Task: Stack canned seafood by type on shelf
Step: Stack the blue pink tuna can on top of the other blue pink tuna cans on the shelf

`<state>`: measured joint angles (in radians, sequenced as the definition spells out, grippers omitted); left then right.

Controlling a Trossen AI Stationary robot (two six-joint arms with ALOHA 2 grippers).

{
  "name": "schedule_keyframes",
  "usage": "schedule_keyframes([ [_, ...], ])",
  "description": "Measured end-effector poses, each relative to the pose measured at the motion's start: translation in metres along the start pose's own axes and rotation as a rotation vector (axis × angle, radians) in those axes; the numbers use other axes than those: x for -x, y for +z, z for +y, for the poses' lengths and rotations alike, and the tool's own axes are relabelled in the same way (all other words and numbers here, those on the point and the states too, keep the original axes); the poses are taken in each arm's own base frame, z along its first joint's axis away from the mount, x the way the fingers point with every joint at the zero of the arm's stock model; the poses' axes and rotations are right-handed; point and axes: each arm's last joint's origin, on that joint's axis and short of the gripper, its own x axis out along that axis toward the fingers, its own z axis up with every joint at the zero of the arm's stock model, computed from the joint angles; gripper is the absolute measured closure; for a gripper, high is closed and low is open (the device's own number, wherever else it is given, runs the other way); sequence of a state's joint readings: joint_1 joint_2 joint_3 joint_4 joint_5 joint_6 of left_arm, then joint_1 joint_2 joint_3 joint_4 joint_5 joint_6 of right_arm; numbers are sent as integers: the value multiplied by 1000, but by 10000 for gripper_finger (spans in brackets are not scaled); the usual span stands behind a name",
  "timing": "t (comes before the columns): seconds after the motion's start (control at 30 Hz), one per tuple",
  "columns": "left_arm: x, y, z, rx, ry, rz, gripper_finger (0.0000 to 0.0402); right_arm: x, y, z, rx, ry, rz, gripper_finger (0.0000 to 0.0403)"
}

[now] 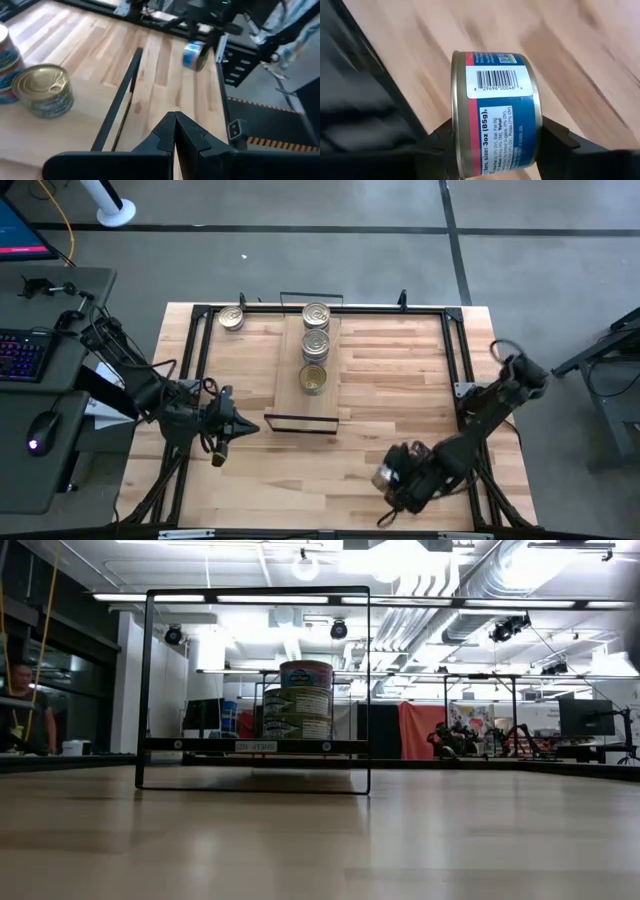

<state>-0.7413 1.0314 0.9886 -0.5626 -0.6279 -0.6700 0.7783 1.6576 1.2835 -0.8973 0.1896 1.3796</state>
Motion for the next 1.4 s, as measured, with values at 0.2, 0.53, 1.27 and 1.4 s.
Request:
schedule_keyframes([
  [0.2,21,17,7,-54,-98,-105,401,20,32,-45,-332,109,-368,235],
  [0.53,48,35,30,-112,59,-302,402,83,114,-129,-601,67,-865,235],
  [1.27,-28,57,55,130,407,-365,401,20,295,-274,-590,641,-918,222],
  [1.4,-34,59,62,130,428,-354,402,5,307,-275,-633,684,-911,221],
])
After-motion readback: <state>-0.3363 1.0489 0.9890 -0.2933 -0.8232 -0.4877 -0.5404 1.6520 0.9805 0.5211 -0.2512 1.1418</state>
